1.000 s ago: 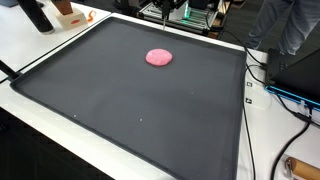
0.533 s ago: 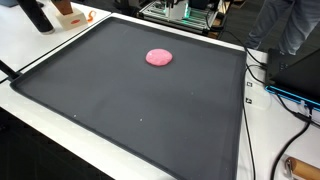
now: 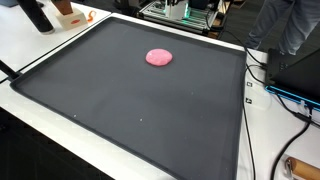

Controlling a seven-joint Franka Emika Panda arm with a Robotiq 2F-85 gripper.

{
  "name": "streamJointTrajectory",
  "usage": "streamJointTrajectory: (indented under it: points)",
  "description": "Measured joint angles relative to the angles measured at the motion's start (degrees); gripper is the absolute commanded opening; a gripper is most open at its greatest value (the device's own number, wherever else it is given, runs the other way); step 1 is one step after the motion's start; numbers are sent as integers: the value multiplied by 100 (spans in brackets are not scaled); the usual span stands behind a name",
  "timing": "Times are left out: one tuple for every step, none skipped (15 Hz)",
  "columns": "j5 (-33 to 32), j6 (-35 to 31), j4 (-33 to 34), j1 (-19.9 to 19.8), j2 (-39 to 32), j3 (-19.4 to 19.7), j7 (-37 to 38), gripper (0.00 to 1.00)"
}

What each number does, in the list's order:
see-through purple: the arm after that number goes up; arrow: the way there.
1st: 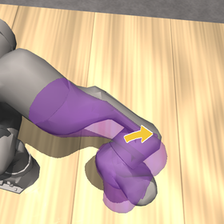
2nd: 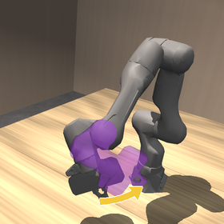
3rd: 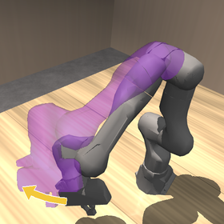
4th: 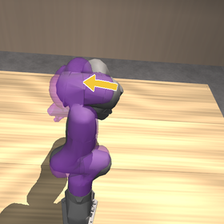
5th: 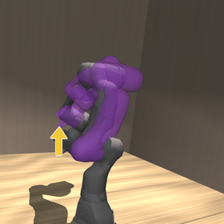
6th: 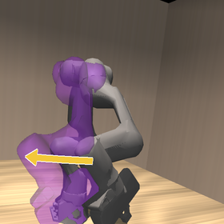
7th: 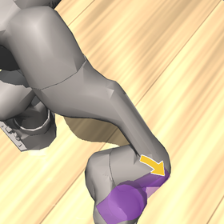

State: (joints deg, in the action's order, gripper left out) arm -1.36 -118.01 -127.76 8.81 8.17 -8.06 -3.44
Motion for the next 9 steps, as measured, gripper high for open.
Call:
streamJointTrajectory:
  points:
    - [0, 0, 2, 0, -4, 0, 0, 12]
    - [0, 0, 4, 0, -6, 0, 0, 12]
    - [0, 0, 6, 0, -7, 0, 0, 12]
    - [0, 0, 7, 0, -8, 0, 0, 12]
    - [0, 0, 7, 0, -8, 0, 0, 12]
    - [0, 0, 8, 0, -8, 0, 0, 12]
    - [0, 0, 8, 0, -9, 0, 0, 12]
    - [0, 0, 9, 0, -9, 0, 0, 3]
    - [0, 0, 9, 0, -9, 0, 0, 3]
